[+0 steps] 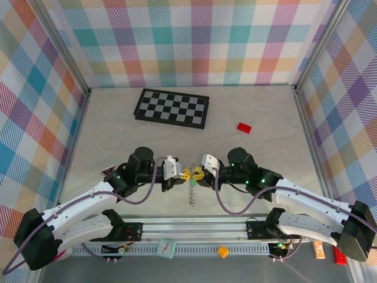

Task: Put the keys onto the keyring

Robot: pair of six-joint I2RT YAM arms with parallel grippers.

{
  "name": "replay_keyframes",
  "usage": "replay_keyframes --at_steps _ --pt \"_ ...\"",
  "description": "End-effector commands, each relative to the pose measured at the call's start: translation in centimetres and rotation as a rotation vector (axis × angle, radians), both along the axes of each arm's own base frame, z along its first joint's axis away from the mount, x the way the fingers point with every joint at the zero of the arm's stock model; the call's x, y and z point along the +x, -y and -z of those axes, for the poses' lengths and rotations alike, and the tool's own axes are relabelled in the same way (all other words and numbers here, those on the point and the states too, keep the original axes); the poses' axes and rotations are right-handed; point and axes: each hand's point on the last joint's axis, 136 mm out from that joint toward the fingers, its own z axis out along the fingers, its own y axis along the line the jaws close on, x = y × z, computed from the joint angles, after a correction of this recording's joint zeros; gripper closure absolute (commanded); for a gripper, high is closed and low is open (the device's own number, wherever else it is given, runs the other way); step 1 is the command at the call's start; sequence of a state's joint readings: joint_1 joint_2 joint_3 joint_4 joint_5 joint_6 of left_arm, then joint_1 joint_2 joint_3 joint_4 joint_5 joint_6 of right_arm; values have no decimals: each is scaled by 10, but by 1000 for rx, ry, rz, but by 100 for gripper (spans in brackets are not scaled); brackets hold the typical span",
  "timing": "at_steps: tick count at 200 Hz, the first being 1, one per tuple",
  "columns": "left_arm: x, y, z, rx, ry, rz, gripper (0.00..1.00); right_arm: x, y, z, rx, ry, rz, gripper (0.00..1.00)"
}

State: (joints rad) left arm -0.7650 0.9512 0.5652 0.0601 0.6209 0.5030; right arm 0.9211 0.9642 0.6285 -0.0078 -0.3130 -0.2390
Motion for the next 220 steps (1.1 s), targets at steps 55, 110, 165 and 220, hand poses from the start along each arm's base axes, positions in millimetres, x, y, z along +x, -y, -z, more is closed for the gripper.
replay_keyframes --at_steps 55,110,165,220 --pt "-9 6 -22 -94 54 67 100 0 -12 -19 62 -1 -42 85" --pt "-8 5 -18 -85 40 58 100 0 -10 -23 61 41 -53 95" --pt "3 2 -14 -51 26 -18 73 -3 -3 -14 -42 68 -74 100" --pt "9 2 -3 47 -9 -31 71 0 3 -4 -206 47 -92 100"
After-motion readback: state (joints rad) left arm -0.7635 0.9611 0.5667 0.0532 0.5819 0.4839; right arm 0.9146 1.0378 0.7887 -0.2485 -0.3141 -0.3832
